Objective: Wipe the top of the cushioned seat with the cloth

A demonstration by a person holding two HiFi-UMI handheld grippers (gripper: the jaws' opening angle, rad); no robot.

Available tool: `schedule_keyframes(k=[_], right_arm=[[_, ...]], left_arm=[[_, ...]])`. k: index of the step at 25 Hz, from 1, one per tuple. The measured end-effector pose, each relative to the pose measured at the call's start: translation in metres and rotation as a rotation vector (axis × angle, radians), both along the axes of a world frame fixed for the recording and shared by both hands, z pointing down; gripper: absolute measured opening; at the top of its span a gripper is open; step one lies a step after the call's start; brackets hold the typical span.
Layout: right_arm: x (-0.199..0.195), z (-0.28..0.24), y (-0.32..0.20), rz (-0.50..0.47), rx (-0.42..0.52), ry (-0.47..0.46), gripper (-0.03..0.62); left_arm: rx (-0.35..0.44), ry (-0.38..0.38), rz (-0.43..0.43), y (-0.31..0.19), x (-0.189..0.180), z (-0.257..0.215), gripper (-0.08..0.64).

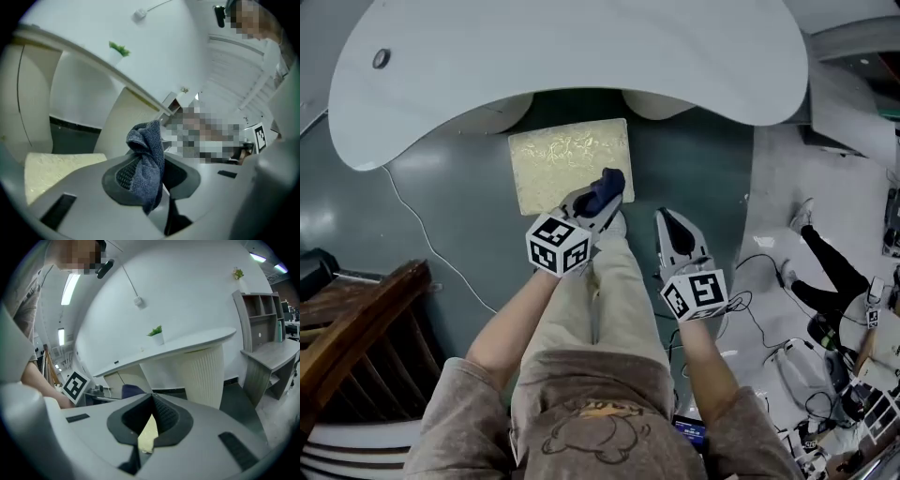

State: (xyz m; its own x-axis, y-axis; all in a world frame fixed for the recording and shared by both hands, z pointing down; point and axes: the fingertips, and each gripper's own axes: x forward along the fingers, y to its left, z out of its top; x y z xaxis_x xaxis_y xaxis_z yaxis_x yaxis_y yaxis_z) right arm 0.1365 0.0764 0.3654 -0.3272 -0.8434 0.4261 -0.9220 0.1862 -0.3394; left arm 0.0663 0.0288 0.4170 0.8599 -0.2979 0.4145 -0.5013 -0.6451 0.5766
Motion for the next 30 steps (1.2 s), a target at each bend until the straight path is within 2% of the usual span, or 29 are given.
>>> schedule_keyframes(k=[10,16,19,22,27,30], right_arm=[[-0.056,-0.136,-0.027,-0.116,0.13,-0.051,0.006],[-0.087,-0.2,-0.023,-0.209,0.216,-0.08,0.006],[-0.105,-0.229,-0.017,-0.268,0.257,-0.071,0.006],[-0.112,-0.25,-0.021,-0.298,0.289,-0.062,0.006],[-0.113,-0.272,-0.013,-0.312,0.357,-0.022,0.006],[-0.115,-0.266,-0.004,-0.318,0.37,0.0,0.006]], left_arm=[[0.233,-0.016,-0.093,-0.007,-0.096,-0.201,0.1],[0.308,0.042,-0.151,0.016,-0.125,-0.277,0.1],[0.375,0.066,-0.187,0.027,-0.139,-0.315,0.1],[0.447,0.082,-0.234,0.025,-0.153,-0.342,0.1],[0.569,0.043,-0.305,0.034,-0.175,-0.357,0.1],[0.587,0.052,-0.354,0.04,-0.191,-0.348,0.1]])
